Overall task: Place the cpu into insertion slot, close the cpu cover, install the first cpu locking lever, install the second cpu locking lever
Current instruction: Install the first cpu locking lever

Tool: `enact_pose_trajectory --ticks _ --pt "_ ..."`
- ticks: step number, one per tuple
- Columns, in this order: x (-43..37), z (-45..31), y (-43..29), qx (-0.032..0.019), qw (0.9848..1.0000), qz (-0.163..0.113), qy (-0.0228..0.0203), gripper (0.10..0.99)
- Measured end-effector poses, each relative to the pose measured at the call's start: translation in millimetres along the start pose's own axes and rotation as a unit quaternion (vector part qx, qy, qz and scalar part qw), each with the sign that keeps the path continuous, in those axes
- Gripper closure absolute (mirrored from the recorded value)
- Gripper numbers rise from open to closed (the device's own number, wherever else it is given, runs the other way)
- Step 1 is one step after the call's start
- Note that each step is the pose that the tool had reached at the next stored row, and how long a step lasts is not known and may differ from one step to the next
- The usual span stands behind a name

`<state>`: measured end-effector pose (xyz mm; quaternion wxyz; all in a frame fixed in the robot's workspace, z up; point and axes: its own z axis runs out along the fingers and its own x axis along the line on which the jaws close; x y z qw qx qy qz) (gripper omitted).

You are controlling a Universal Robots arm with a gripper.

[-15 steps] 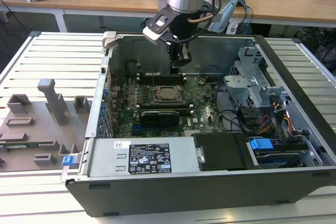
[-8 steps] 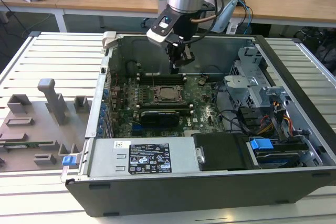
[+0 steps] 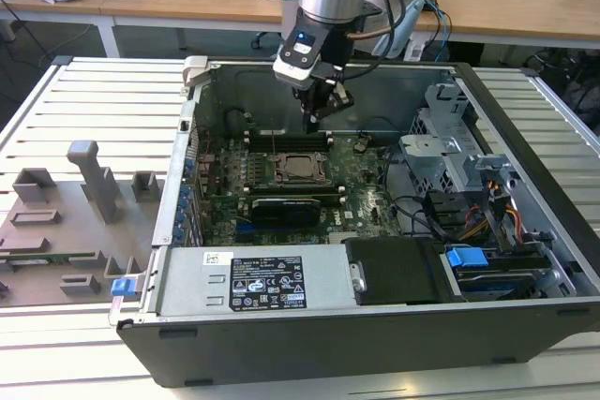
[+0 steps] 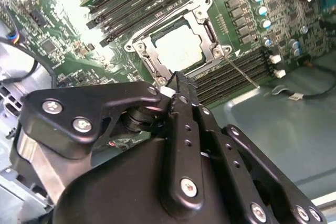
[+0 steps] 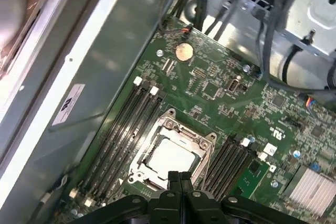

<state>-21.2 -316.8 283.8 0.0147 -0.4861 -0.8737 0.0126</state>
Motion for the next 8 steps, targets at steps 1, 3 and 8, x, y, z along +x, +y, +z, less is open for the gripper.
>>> enact_pose_trajectory --ticks 1,3,8 --pt "0.0 0.0 0.0 0.0002 0.9999 -0.014 -0.0005 0.98" --pt "0.0 0.0 0.0 0.0005 0.9992 -0.04 -0.0014 0.98" --pt "0.0 0.0 0.0 0.0013 0.9952 -0.098 -0.0036 0.98"
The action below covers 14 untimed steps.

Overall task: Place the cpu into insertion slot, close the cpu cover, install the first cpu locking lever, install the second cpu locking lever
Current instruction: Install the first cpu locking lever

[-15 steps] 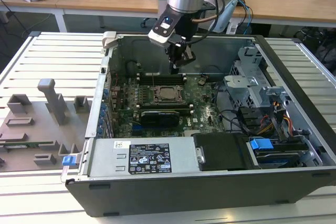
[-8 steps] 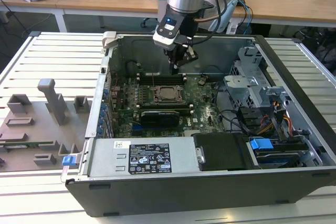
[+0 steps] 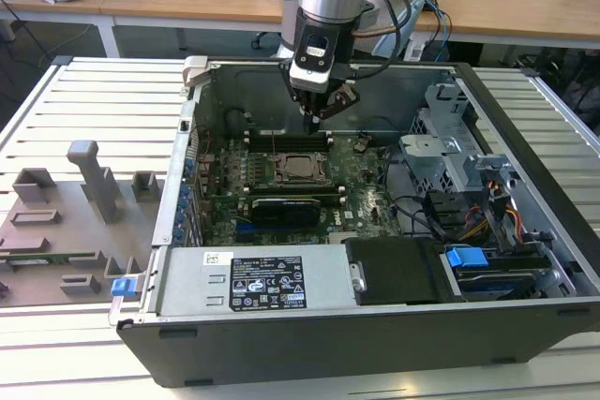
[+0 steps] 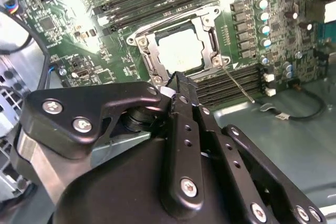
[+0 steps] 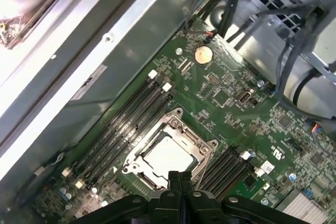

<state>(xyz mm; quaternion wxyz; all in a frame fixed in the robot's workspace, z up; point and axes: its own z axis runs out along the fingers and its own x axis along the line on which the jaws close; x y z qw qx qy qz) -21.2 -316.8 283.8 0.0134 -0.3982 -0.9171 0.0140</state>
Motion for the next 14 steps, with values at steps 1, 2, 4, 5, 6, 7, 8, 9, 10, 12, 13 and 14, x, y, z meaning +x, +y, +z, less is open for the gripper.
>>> enact_pose_trajectory --ticks 1,2,4,5,6,7,8,9,10,12,13,14 --pt "0.0 0.0 0.0 0.0001 1.0 -0.006 -0.0002 0.98" --pt "0.0 0.0 0.0 0.0002 0.9999 -0.012 -0.0004 0.98" --pt "0.0 0.0 0.0 0.0005 0.9993 -0.038 -0.0014 0.98" --pt "0.0 0.0 0.0 0.0007 0.9987 -0.05 -0.0018 0.98" --pt "0.0 0.0 0.0 0.0008 0.9981 -0.062 -0.0023 0.98" --pt "0.0 0.0 0.0 0.0009 0.9977 -0.068 -0.0024 0.98" --pt "0.0 0.0 0.0 0.001 0.997 -0.077 -0.0028 0.98" --pt "0.0 0.0 0.0 0.0011 0.9962 -0.087 -0.0032 0.98" --pt "0.0 0.0 0.0 0.0013 0.9953 -0.097 -0.0035 0.98" --pt "0.0 0.0 0.0 0.0016 0.9929 -0.119 -0.0043 0.98" --pt "0.0 0.0 0.0 0.0017 0.9914 -0.13 -0.0047 0.98" --pt "0.0 0.0 0.0 0.0018 0.9903 -0.139 -0.0051 0.98"
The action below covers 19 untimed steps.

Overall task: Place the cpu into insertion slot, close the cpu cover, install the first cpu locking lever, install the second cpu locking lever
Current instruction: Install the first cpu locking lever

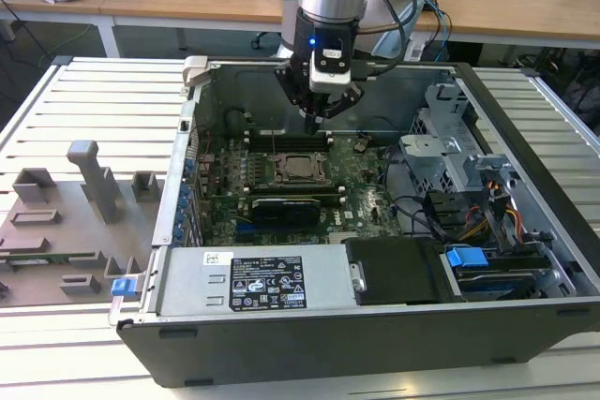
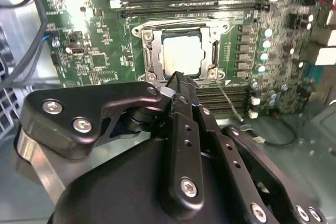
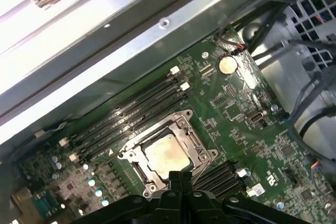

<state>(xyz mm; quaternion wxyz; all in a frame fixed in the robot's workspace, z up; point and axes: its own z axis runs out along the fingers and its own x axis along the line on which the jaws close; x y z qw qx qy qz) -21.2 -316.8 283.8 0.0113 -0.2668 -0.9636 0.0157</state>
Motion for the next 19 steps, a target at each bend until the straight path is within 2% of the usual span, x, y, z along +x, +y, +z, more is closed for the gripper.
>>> enact_pose_trajectory --ticks 4,6,8,9,11,13,15,16,18,19 --pt "0.0 0.0 0.0 0.0005 0.9994 -0.034 -0.0012 0.98" --pt "0.0 0.0 0.0 0.0008 0.9982 -0.061 -0.0022 0.98" --pt "0.0 0.0 0.0 0.001 0.9971 -0.076 -0.0028 0.98" --pt "0.0 0.0 0.0 0.0013 0.9957 -0.092 -0.0033 0.98" --pt "0.0 0.0 0.0 0.0015 0.9942 -0.107 -0.0039 0.98" --pt "0.0 0.0 0.0 0.0018 0.9914 -0.131 -0.0048 0.98" --pt "0.0 0.0 0.0 0.0019 0.9896 -0.143 -0.0052 0.98" --pt "0.0 0.0 0.0 0.0021 0.9876 -0.157 -0.0057 0.98" --pt "0.0 0.0 0.0 0.0019 0.9851 -0.172 -0.0061 0.98" --pt "0.0 0.0 0.0 0.0006 0.982 -0.189 -0.0061 0.98"
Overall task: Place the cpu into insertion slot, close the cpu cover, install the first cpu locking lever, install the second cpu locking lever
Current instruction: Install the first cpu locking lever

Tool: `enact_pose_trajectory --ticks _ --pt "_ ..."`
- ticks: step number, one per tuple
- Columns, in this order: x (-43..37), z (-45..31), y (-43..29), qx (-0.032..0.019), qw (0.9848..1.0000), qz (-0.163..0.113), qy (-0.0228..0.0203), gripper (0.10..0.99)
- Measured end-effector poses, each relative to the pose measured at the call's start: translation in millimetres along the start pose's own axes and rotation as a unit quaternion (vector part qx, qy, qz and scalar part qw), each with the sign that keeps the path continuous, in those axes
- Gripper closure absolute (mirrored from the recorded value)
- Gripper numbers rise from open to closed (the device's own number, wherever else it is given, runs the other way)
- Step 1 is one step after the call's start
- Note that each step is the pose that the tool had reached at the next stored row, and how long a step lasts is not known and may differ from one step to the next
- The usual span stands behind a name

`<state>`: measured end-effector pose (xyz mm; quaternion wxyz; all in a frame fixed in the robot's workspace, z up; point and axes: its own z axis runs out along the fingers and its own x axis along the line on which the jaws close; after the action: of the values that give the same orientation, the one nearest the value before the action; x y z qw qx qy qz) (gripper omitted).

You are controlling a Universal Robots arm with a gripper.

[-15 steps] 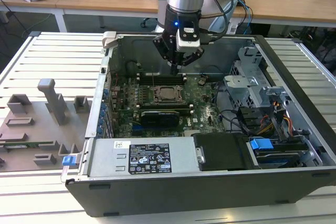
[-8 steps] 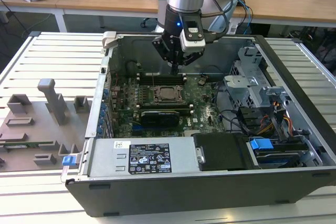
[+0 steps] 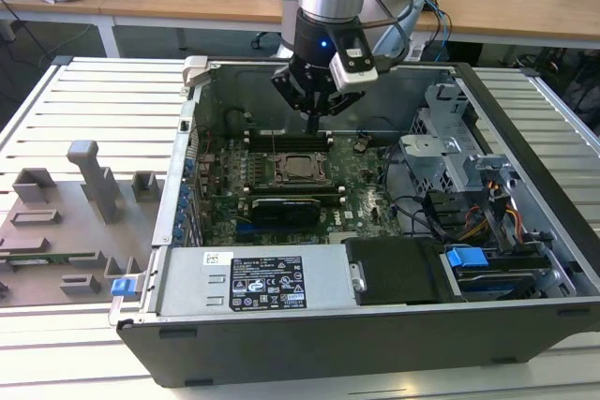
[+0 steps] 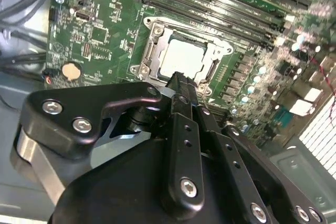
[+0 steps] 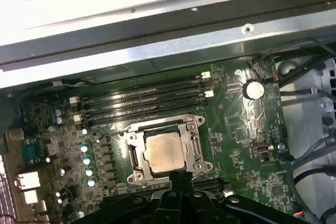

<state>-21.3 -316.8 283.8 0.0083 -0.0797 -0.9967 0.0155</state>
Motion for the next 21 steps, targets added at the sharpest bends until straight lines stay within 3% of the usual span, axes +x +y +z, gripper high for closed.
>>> enact_pose_trajectory --ticks 1,2,4,9,12,18,21 --pt "0.0 0.0 0.0 -0.0042 0.9999 -0.012 0.0003 0.98" --pt "0.0 0.0 0.0 -0.0118 0.9997 -0.021 0.0012 0.98" --pt "0.0 0.0 0.0 -0.0174 0.9994 -0.031 0.0018 0.98" --pt "3.4 0.1 -0.6 -0.0176 0.9992 -0.036 0.0017 0.98" --pt "17.3 0.4 -2.8 -0.0177 0.9992 -0.035 0.0011 0.98" --pt "34.1 0.8 -5.5 -0.0177 0.9992 -0.035 0.0005 0.98" --pt "47.6 1.0 -7.7 -0.0177 0.9992 -0.035 0.0001 0.98"
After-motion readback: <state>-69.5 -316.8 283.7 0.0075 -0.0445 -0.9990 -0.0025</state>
